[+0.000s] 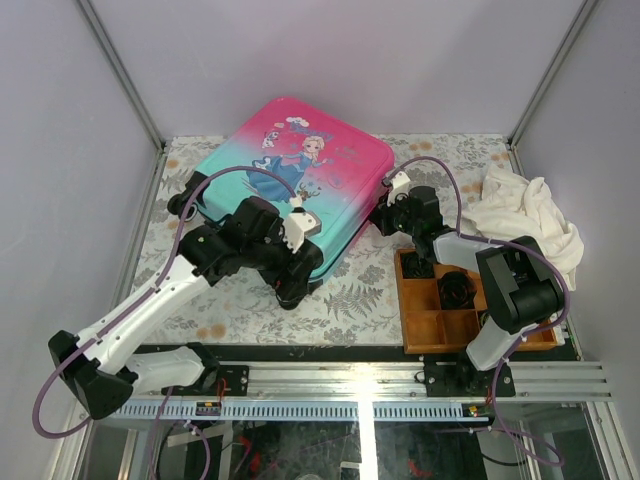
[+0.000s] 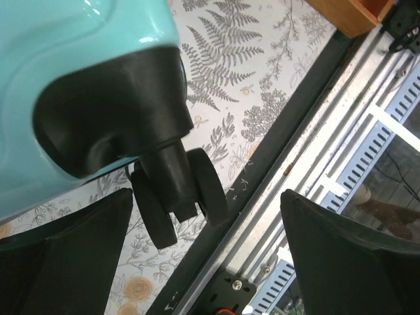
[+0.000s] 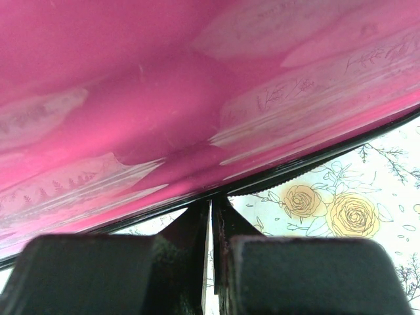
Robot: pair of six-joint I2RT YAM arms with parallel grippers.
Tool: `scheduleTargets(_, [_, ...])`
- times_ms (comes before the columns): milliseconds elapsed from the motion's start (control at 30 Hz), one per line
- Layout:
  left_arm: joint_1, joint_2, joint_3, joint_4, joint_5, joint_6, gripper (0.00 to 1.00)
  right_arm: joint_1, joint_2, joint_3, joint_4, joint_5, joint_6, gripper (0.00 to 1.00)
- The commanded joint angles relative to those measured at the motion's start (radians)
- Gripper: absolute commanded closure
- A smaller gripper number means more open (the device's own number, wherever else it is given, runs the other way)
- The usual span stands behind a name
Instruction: Pack the luggage
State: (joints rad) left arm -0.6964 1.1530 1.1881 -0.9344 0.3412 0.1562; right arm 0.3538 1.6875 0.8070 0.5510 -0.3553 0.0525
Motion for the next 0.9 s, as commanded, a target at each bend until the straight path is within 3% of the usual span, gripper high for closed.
scheduleTargets(0, [-0.016,0.021,-0.024,0.132,-0.105,-0.079,0.09,0.053,-0.009,0.020,0.053,-0.012,0.002,1.00])
scheduleTargets(367, [-0.038,0.002,-0.100,0.136,-0.225,-0.023,0.26,0.056,-0.014,0.015,0.049,0.043,-0.002,1.00])
scheduleTargets(467, [-0.039,-0.015,-0.109,0.126,-0.249,0.008,0.38,0.056,-0.017,0.017,0.049,0.057,-0.003,1.00])
scheduleTargets(600, [-0.038,-0.027,-0.108,0.086,-0.236,0.073,0.65,0.055,-0.020,0.017,0.040,0.094,-0.011,1.00])
scheduleTargets(867, [-0.012,-0.056,-0.093,-0.020,-0.272,0.273,0.98,0.031,-0.071,-0.006,0.023,0.185,-0.095,1.00])
